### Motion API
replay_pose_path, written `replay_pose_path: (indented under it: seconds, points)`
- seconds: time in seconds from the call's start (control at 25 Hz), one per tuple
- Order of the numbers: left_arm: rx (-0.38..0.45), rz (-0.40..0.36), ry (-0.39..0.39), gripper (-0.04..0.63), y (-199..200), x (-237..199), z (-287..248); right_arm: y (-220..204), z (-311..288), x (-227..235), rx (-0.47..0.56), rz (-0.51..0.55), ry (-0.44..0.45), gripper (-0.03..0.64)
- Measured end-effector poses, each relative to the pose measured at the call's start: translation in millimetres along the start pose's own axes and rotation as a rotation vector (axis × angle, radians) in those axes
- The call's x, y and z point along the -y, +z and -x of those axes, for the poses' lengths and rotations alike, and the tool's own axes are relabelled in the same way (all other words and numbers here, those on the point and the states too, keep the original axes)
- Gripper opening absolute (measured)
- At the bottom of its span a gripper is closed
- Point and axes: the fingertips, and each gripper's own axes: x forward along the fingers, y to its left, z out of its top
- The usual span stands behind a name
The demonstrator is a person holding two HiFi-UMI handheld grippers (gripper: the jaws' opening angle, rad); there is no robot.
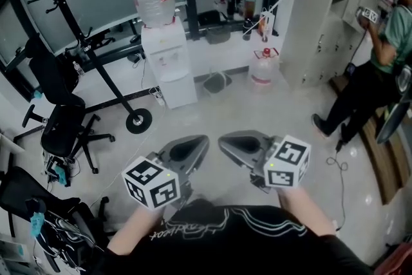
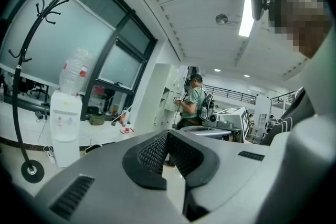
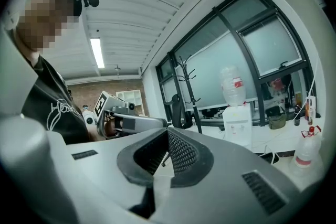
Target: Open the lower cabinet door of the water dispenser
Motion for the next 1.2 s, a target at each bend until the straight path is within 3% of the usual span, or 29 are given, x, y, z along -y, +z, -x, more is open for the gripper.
replay_pose_path:
  seconds: [0.44, 0.6, 0.96, 1.2]
  points:
    - [0.008, -0.002, 0.012, 0.000, -8, -7, 3, -6, -2, 3, 0.012, -0.008, -0.029, 0.012]
    - [-0.005, 0.022, 0.031, 0.000, -22, -28, 2, -20, -19, 16, -0.001, -0.020, -0.031, 0.012]
    - [-0.049, 0.126, 0.048, 0.000, -36, -123, -43, -47, -73, 97, -0.073, -0.079, -0.071, 0.012]
    - [-0.105, 0.171, 0.046, 0.000, -39, -220, -100, -61, -129, 190, -0.116, -0.144, -0.068, 0.012]
